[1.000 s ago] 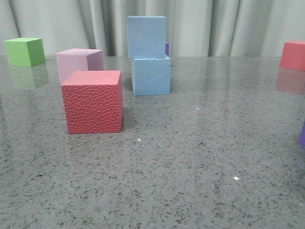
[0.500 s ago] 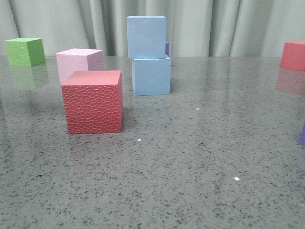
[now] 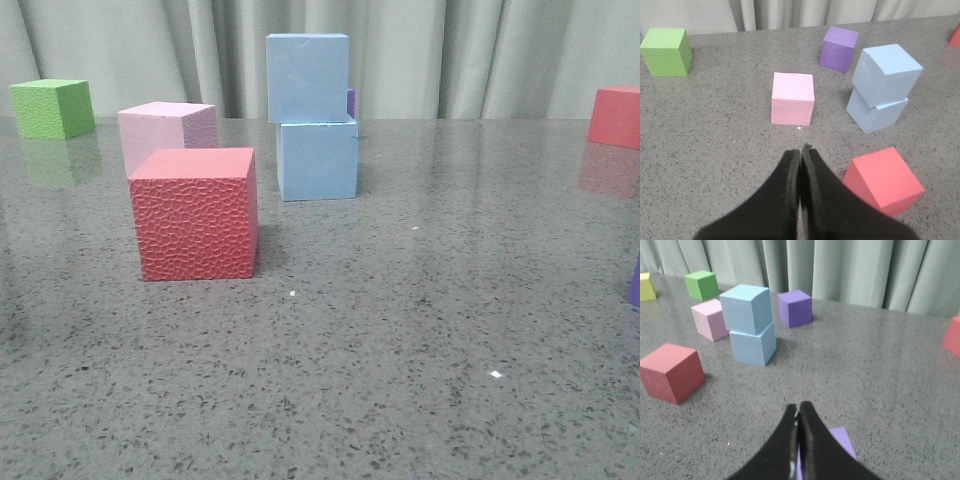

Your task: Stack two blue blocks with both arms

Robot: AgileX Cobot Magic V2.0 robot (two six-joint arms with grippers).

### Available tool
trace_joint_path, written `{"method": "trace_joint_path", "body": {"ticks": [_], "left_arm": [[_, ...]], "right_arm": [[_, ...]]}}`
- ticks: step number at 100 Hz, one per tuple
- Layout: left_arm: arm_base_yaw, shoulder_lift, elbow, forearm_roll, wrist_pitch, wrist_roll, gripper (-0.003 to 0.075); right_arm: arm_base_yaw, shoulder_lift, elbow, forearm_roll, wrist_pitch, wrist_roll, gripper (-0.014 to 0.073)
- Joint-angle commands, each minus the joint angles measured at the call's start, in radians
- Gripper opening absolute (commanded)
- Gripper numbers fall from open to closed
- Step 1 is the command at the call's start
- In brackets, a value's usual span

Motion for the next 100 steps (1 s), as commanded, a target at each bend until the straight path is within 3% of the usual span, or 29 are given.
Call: {"method": "trace_joint_path", "body": {"ticks": [1,34,100], "left_arm": [[-0.007,-0.07,0.053,0.02,-0.134,0.0,-0.0019],[-0.007,-0.255,0.252,0.02,-0.2,0.0,-0.0019],[-0.007,-0.265,0.259,0.011,-0.198,0.0,-0.0019]], "right_arm": [[-0.006,-0.033,0.007,-0.04,-0.129,-0.006,-0.0069],[-0.006,-0.119,0.054,-0.087,-0.218,-0.006,-0.0069],[-0.006,-0.119,0.054,-0.087,-0.225,-0.006,-0.0069]]}}
